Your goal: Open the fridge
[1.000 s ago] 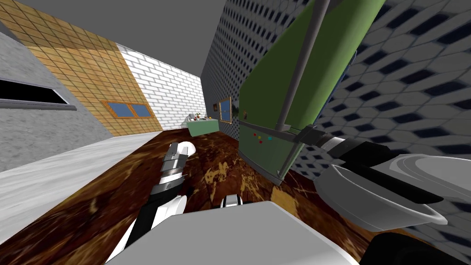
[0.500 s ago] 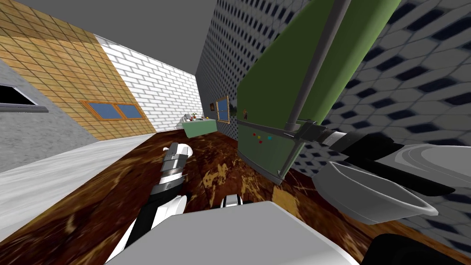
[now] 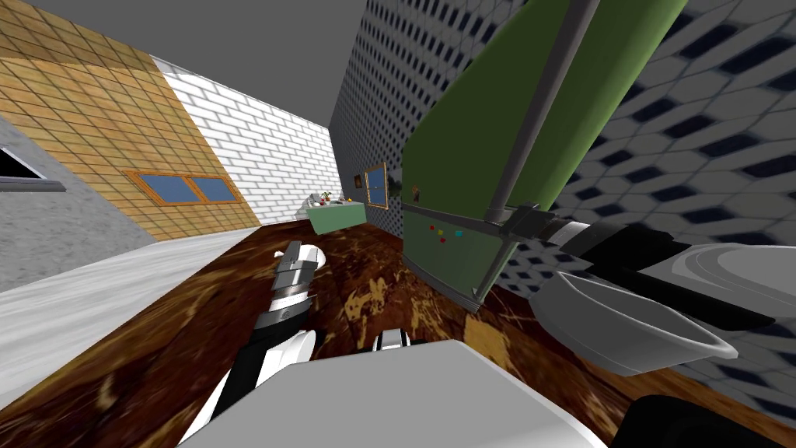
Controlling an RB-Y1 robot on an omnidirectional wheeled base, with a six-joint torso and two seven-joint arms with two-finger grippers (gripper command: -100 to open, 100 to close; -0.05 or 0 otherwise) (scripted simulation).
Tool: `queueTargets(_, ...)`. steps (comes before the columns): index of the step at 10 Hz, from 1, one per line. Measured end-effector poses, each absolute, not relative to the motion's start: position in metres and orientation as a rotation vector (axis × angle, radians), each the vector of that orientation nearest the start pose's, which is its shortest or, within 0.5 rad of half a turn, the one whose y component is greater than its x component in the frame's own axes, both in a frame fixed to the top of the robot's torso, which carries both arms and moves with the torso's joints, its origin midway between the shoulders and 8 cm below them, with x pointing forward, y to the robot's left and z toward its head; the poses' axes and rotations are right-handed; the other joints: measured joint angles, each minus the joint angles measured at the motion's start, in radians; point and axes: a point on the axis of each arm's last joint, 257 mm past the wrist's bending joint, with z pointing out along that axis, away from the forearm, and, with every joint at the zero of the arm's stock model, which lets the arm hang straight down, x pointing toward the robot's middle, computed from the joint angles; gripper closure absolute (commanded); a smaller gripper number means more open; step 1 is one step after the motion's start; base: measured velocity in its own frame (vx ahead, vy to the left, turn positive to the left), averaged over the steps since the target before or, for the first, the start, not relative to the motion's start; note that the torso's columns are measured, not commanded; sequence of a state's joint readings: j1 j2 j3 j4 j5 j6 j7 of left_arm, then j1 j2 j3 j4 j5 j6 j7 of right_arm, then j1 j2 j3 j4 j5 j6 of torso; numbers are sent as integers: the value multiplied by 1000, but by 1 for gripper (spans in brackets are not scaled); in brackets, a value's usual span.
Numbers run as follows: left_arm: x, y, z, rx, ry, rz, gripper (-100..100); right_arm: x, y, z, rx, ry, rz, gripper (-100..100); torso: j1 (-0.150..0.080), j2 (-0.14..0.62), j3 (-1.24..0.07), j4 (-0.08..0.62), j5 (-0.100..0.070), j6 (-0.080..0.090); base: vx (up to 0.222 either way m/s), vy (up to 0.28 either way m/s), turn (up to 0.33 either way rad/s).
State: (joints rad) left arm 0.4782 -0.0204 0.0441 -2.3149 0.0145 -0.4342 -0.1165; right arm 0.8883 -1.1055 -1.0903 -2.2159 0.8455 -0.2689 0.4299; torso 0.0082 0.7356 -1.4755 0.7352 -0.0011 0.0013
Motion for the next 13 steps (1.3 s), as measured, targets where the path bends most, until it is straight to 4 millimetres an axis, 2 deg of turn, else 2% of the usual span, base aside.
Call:
queueTargets(3,346,296,35,-642,620,-1164,0,361,-458,142,-1018,1149,-931,100,-3,-2,-4,0,2,-4,28,384,-94)
queueTargets(7,346,296,35,-642,620,-1164,0,358,-488,141,-983,1198,-984,100,-9,1,-2,2,2,-2,30,429,-112)
queueTargets(9,346,296,35,-642,620,-1164,0,356,-500,141,-969,1216,-1005,100,-12,3,0,4,2,-2,37,307,-47)
queueTargets(11,346,296,35,-642,620,-1164,0,355,-506,139,-967,1228,-1011,100,-17,5,0,5,1,-1,44,155,-33)
queueTargets(13,346,296,35,-642,620,-1164,0,352,-520,142,-946,1240,-1039,100,-4,2,1,2,0,1,52,288,-73)
